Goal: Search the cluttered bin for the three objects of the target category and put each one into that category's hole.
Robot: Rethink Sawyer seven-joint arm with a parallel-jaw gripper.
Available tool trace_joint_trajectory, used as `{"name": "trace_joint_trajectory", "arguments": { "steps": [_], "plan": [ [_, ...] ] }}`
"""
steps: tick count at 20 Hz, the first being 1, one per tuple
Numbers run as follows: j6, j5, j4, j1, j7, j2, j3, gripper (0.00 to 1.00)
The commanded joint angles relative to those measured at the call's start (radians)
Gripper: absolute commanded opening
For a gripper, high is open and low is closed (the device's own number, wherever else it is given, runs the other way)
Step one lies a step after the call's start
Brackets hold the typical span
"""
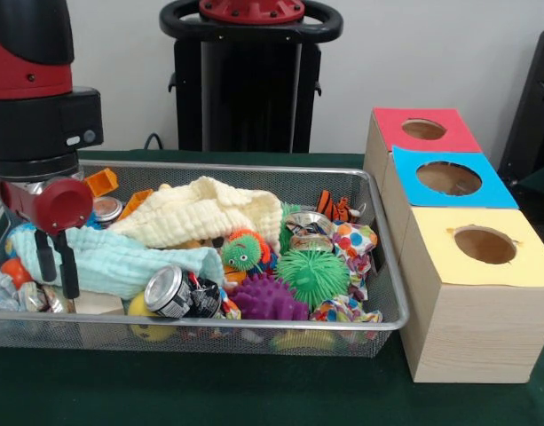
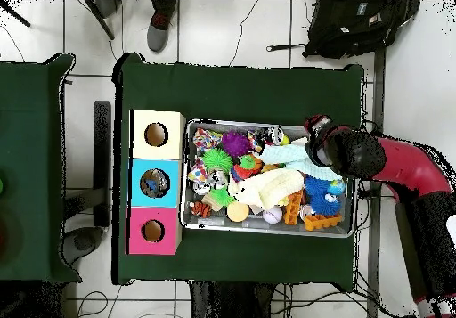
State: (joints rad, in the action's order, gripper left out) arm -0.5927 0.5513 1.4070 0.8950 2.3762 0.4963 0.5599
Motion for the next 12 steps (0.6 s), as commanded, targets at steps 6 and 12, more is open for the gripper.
{"name": "trace_joint_trajectory", "arguments": {
  "steps": [6, 12],
  "plan": [
    [-0.056, 0.061, 0.091, 0.012, -0.288, -0.100, 0.033, 1.00],
    [-0.035, 0.101, 0.075, 0.007, -0.288, -0.180, 0.013, 1.00]
  ]
}}
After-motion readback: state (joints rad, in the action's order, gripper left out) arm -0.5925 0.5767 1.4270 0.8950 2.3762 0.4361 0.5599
